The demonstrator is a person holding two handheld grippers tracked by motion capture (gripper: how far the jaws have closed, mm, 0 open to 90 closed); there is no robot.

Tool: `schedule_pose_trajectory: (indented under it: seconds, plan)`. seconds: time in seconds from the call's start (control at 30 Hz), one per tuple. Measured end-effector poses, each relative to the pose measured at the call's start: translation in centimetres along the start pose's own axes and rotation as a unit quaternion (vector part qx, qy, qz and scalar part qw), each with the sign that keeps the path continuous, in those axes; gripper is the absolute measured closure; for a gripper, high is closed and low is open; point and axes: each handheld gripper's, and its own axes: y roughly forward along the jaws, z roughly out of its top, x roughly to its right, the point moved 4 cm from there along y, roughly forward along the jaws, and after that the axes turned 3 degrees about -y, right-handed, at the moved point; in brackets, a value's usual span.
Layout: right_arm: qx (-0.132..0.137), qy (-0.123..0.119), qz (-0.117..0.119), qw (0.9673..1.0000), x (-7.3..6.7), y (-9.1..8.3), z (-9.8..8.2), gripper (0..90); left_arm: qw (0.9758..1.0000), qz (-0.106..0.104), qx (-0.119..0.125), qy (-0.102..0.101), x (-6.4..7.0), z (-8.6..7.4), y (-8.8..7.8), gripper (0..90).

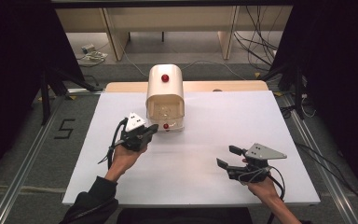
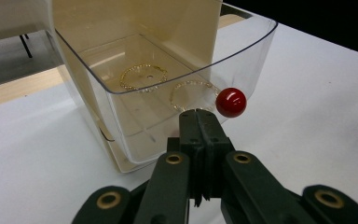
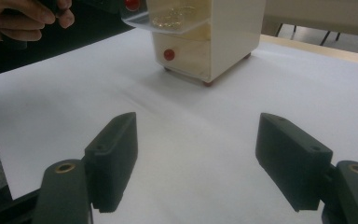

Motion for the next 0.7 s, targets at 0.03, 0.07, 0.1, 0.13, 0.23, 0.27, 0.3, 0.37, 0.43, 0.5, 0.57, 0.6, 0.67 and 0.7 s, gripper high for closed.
schedule_pose_trajectory:
  seconds: [0.03,0.07,0.1,0.13,0.23,0.27,0.3,0.37,0.43,0.5,0.57,0.6,0.67,0.7]
  plan:
    - [0.0,0.0,0.0,1.0,0.01,0.0,0.0,30.2,1.0,0.001,0.0,0.001,0.01,0.0,0.03,89.2]
    - [0.001,-0.001,0.0,1.0,0.02,0.0,0.0,30.2,1.0,0.001,0.001,-0.001,0.02,0.02,0.07,89.2]
    - [0.001,0.0,0.0,1.0,0.02,-0.01,0.01,30.2,1.0,0.0,0.0,-0.001,0.01,0.03,0.1,89.3]
    - [0.001,-0.001,0.0,1.0,0.03,-0.01,0.01,30.2,1.0,0.0,0.0,-0.001,-0.01,0.04,0.13,89.2]
    - [0.001,-0.001,0.0,1.0,0.03,0.0,0.01,30.2,1.0,0.001,-0.002,0.001,-0.08,0.05,0.17,89.3]
    - [0.001,0.0,0.0,1.0,0.03,0.02,0.01,30.2,1.0,0.0,0.001,-0.002,-0.11,0.07,0.22,89.3]
    - [0.0,0.0,0.0,1.0,0.03,0.02,0.0,30.2,1.0,0.001,0.001,-0.004,-0.15,0.08,0.24,89.3]
    - [0.0,0.0,0.0,1.0,0.03,0.03,0.0,30.2,1.0,0.001,0.0,-0.004,-0.23,0.08,0.22,89.2]
    - [0.001,0.0,0.0,1.0,0.04,0.03,-0.01,30.3,1.0,0.0,0.001,-0.006,-0.24,0.11,0.22,89.2]
    - [0.001,0.0,0.0,1.0,0.04,0.03,0.0,30.3,1.0,-0.001,0.003,-0.007,-0.25,0.16,0.27,89.3]
    - [0.0,0.0,0.0,1.0,0.05,0.03,-0.01,30.2,1.0,-0.001,0.003,-0.007,-0.23,0.19,0.31,89.2]
    - [0.0,0.001,0.0,1.0,0.04,0.03,-0.02,30.2,1.0,-0.001,0.001,-0.005,-0.24,0.19,0.31,89.2]
    - [0.001,0.0,0.0,1.0,0.04,0.03,-0.01,30.3,1.0,-0.001,0.003,-0.007,-0.23,0.2,0.37,89.3]
    - [0.001,0.001,0.0,1.0,0.05,0.03,-0.01,30.2,1.0,-0.001,0.003,-0.008,-0.24,0.21,0.39,89.3]
